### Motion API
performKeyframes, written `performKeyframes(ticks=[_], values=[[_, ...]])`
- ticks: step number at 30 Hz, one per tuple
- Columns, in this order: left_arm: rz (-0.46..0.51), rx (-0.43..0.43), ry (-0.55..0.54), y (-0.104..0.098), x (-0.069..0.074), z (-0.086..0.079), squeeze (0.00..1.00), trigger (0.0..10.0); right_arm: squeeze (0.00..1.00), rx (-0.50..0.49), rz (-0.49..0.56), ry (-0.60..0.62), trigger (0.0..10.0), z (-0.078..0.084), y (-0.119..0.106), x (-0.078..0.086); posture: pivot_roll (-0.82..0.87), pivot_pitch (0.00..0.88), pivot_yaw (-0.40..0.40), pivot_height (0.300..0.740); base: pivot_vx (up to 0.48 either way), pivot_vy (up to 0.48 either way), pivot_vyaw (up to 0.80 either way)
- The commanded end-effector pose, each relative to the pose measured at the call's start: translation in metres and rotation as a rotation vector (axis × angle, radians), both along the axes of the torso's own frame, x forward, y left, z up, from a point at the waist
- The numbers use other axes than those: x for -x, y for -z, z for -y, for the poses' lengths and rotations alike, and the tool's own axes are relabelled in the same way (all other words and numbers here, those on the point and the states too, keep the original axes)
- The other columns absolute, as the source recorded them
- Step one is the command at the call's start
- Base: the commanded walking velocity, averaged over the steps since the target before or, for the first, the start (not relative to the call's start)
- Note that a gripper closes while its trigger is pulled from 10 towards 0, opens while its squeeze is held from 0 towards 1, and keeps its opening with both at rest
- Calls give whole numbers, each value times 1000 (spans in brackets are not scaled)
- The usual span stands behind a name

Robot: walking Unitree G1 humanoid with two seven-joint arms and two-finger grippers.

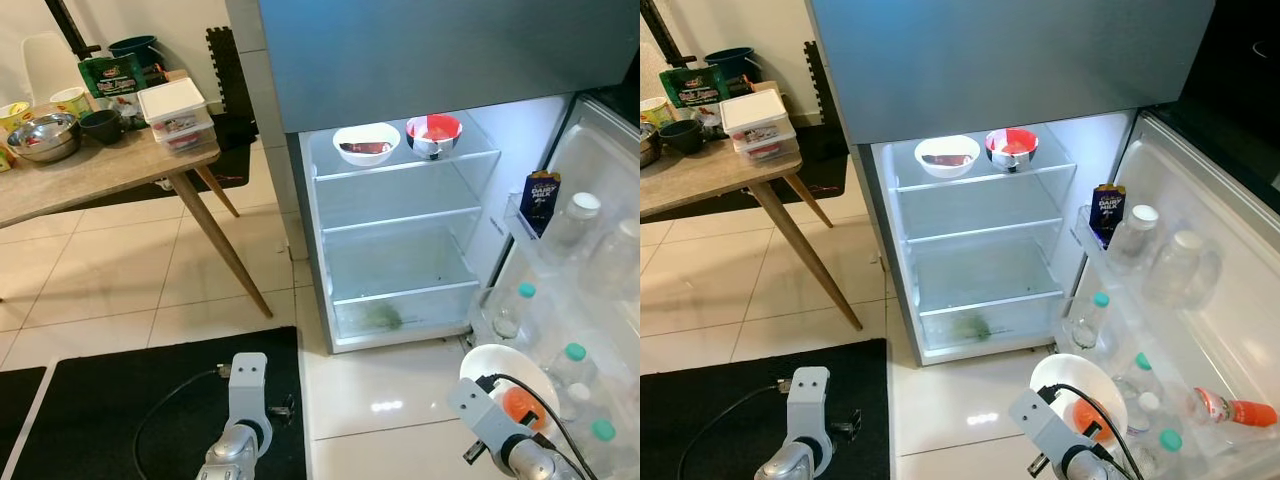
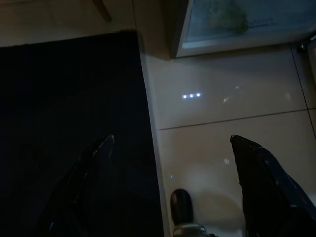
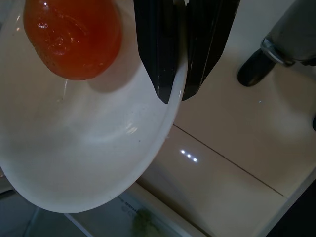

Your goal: Restocking fridge

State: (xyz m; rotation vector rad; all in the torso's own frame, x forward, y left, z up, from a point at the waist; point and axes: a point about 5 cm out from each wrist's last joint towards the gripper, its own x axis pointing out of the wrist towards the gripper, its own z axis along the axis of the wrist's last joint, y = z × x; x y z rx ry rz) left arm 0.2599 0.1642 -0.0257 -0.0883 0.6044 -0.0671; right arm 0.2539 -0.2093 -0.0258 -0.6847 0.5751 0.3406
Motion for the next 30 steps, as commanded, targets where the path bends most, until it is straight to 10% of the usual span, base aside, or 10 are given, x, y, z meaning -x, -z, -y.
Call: performKeyframes(ticks=[1,30], values=[[8,-24,21,-1,0,-3,0,10000,0,-17,14,1,10000,-5,-1,-2,-81,111,91,740,0,0,0],[-27,-52,99,-2,-7,2,0,10000,0,93,-22,-139,10000,-11,0,-4,-97,118,114,740,0,0,0]])
